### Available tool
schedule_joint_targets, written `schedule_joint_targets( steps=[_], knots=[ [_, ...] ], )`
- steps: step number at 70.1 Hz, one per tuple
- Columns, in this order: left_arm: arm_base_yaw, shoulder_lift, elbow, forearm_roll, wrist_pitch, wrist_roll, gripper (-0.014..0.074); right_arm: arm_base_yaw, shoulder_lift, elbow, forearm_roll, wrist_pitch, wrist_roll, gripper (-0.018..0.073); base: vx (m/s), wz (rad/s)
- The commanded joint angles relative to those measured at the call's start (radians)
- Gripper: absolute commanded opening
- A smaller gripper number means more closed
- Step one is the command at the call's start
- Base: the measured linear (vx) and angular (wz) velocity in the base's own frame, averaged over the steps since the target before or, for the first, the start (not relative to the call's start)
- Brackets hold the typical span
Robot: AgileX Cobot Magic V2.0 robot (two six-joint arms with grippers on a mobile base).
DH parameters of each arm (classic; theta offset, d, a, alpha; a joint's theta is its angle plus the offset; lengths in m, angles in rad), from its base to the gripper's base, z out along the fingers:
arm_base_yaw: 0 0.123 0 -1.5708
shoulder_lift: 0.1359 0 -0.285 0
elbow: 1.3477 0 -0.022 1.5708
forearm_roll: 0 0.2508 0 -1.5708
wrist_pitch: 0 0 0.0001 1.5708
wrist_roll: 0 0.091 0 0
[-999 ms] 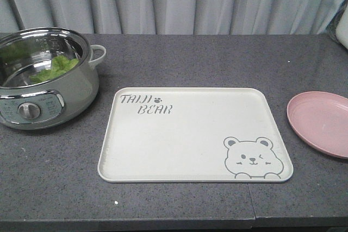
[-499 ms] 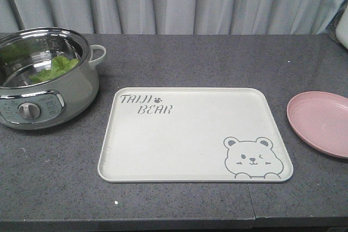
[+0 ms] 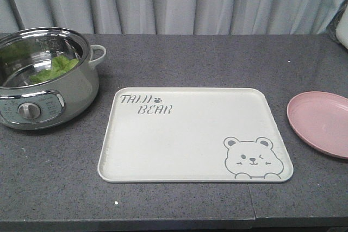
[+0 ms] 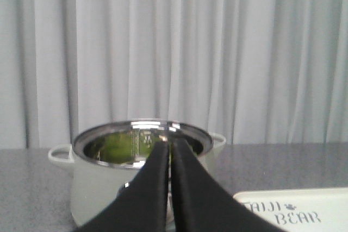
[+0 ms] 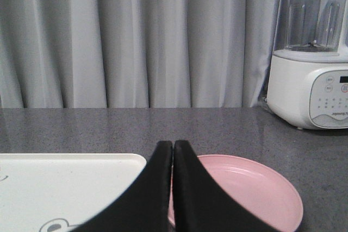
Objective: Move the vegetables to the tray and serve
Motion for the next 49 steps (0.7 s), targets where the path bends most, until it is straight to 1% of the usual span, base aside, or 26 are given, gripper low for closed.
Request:
schedule_joint_targets(
  steps=[1, 7, 15, 22, 27, 34, 43, 49],
  knots=[
    [-0.001, 0.100, -0.145, 0.006, 0.045, -0.001, -0.0006, -0.007, 0.099, -0.144, -0.007, 0.026, -0.014, -0.0006, 0.00, 0.00],
    [-0.001, 0.216, -0.271, 0.006, 0.151, -0.001, -0.0006, -0.007, 0.219, -0.273, -0.015, 0.140, -0.014, -0.0006, 0.00, 0.00],
    [-0.001, 0.352, -0.389, 0.005, 0.259, -0.001, -0.0006, -0.007, 0.366, -0.389, -0.015, 0.271, -0.014, -0.0006, 0.00, 0.00],
    [-0.001, 0.426, -0.404, 0.004, 0.307, -0.002, -0.0006, -0.007, 0.466, -0.411, -0.007, 0.344, -0.009, -0.0006, 0.00, 0.00],
    [-0.001, 0.462, -0.401, -0.001, 0.380, -0.002, -0.0006, -0.007, 0.517, -0.409, 0.015, 0.399, -0.009, -0.0006, 0.00, 0.00],
    [-0.001, 0.487, -0.401, -0.001, 0.455, -0.002, -0.0006, -0.007, 0.565, -0.409, 0.016, 0.412, -0.009, -0.0006, 0.00, 0.00],
    [-0.001, 0.503, -0.400, 0.006, 0.457, -0.002, 0.0001, -0.007, 0.588, -0.409, 0.013, 0.410, -0.009, -0.0006, 0.00, 0.00],
    [-0.001, 0.503, -0.400, 0.005, 0.450, -0.005, 0.0044, -0.007, 0.590, -0.409, 0.000, 0.410, -0.009, 0.0006, 0.00, 0.00]
  ],
)
